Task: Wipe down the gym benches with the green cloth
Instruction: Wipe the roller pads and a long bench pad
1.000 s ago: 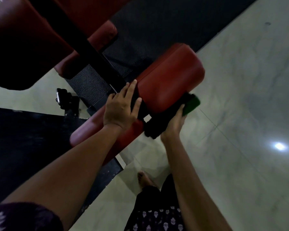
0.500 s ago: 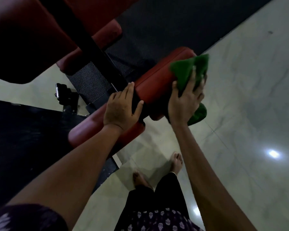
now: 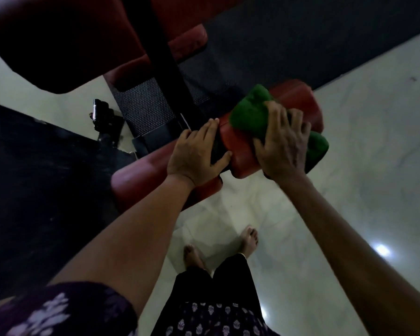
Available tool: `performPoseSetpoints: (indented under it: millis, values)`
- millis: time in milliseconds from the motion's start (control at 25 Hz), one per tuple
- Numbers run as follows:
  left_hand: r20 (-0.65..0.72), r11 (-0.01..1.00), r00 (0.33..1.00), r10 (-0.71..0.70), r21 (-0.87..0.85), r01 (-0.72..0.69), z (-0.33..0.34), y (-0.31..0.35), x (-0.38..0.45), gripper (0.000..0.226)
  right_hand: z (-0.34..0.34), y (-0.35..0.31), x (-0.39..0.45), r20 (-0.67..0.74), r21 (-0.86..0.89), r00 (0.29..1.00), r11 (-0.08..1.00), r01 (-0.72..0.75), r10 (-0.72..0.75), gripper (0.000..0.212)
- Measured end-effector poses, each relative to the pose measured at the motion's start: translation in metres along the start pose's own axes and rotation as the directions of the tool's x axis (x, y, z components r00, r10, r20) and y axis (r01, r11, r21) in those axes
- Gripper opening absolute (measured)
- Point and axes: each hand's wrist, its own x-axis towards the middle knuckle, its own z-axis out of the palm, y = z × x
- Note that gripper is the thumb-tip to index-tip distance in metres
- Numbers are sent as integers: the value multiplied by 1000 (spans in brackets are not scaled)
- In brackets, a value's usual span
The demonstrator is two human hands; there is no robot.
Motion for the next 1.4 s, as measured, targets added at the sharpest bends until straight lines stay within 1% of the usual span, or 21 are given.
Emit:
performPoseSetpoints:
  millis: [40,160,200,240,320,400,440,560,640,720,760,840,920,960,1000,1040,1120,1200,1240,1320,1400]
  values:
    - [-11,1000,1000,3,3,-3,0,1,0,76,-7,9,11,2,-21,1000,1000,-11,11,57]
    - [-19,1000,1000,6,30,-5,1,0,0,78,-18,20,46,33,-47,935,935,-353,354,53]
    - [-21,999,1000,8,44,-7,1,0,0,79,-18,9,48,45,-69,928,928,-366,369,52]
    - [-26,998,1000,13,58,-11,1,-2,-1,80,-16,-6,45,76,-83,953,955,-286,292,51]
    - [-52,997,998,36,75,-32,2,-3,-3,79,-10,-28,26,187,-35,982,999,14,-7,53]
    - [-83,997,995,50,68,-44,3,-5,-3,78,-17,-21,19,285,23,934,975,219,-216,57]
    - [-84,997,996,44,60,-39,3,-4,-3,78,-23,-11,27,305,12,926,973,231,-223,58]
    - [-76,998,997,29,63,-25,6,-6,-2,82,-31,6,43,271,-52,963,999,15,0,57]
    - [-65,998,997,35,55,-31,8,-9,-2,85,-25,-7,28,289,17,945,988,154,-152,58]
    - [-68,999,997,35,26,-34,7,-12,-3,88,-23,-7,15,361,112,837,911,398,-410,60]
    - [-79,999,996,33,21,-31,7,-13,-3,88,-28,2,22,400,133,791,883,450,-463,60]
    - [-103,999,994,35,37,-31,7,-13,-4,86,-39,26,51,427,76,833,933,353,-350,57]
    - [-122,998,991,46,56,-40,6,-12,-1,87,-48,42,84,389,-76,919,993,90,-54,51]
    - [-126,997,991,49,66,-41,6,-11,1,88,-47,39,95,378,-164,924,986,3,60,50]
    - [-126,996,991,48,77,-39,6,-9,2,88,-42,27,100,396,-236,915,972,16,82,49]
    - [-118,996,992,42,89,-31,6,-8,2,89,-33,10,100,443,-253,896,962,106,18,49]
    - [-115,991,993,5,136,11,4,-6,-2,94,-21,-22,92,554,-116,810,945,304,-193,47]
    - [-139,981,990,-39,183,64,2,-6,-5,99,-20,-27,98,618,-15,728,922,388,-296,43]
    - [-150,978,987,-51,194,80,1,-6,-5,100,-21,-19,113,644,-22,714,927,374,-273,41]
    - [-168,979,985,-34,192,66,1,-6,-2,97,-22,-1,145,648,-150,757,960,238,-86,40]
    - [-158,986,987,3,163,23,1,-3,-1,92,-13,-3,157,665,-262,746,947,186,38,45]
